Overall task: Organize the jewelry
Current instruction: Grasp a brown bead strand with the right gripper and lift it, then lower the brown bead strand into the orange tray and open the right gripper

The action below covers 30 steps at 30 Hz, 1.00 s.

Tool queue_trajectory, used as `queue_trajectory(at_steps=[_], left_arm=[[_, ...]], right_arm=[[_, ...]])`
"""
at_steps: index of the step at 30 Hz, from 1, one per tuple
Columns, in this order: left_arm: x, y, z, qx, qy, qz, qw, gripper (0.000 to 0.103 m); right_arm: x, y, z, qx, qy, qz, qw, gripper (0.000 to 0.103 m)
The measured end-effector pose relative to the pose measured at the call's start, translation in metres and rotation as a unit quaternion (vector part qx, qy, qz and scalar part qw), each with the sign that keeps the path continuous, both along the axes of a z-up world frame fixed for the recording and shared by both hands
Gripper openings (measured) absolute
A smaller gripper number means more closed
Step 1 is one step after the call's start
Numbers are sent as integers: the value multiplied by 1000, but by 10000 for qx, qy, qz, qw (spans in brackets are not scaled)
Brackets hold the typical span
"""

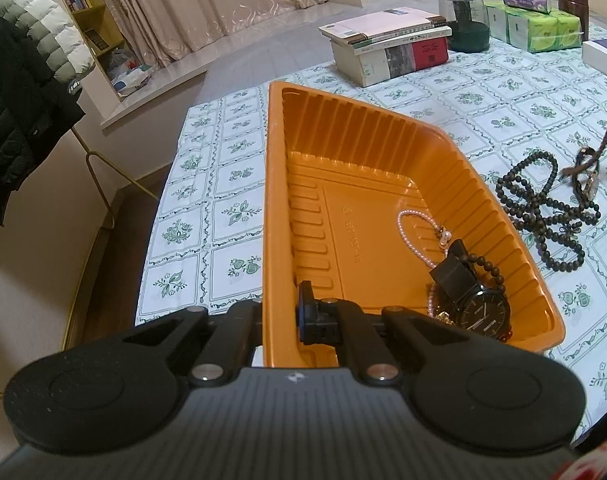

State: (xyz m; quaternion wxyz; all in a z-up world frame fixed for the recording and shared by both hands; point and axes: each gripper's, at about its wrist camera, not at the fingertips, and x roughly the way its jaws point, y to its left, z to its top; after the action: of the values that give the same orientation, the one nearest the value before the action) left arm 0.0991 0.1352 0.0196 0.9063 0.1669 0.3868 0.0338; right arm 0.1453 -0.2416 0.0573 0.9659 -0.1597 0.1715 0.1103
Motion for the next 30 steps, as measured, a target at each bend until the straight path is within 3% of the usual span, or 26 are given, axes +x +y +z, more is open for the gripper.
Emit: queue_trajectory(at_steps=[8, 17, 30], left_arm=[[0, 0, 1, -13, -30, 4, 10000, 4], [0, 0, 1, -11, -30, -4, 10000, 4], [0, -1, 1, 15, -45, -59, 10000, 4]], right_arm=[[-4, 3, 33, -129, -447, 181, 9988, 6], [-11, 24, 59, -133, -624, 699, 9955, 6], [-12, 118, 78, 354, -609, 2140, 9743, 6]])
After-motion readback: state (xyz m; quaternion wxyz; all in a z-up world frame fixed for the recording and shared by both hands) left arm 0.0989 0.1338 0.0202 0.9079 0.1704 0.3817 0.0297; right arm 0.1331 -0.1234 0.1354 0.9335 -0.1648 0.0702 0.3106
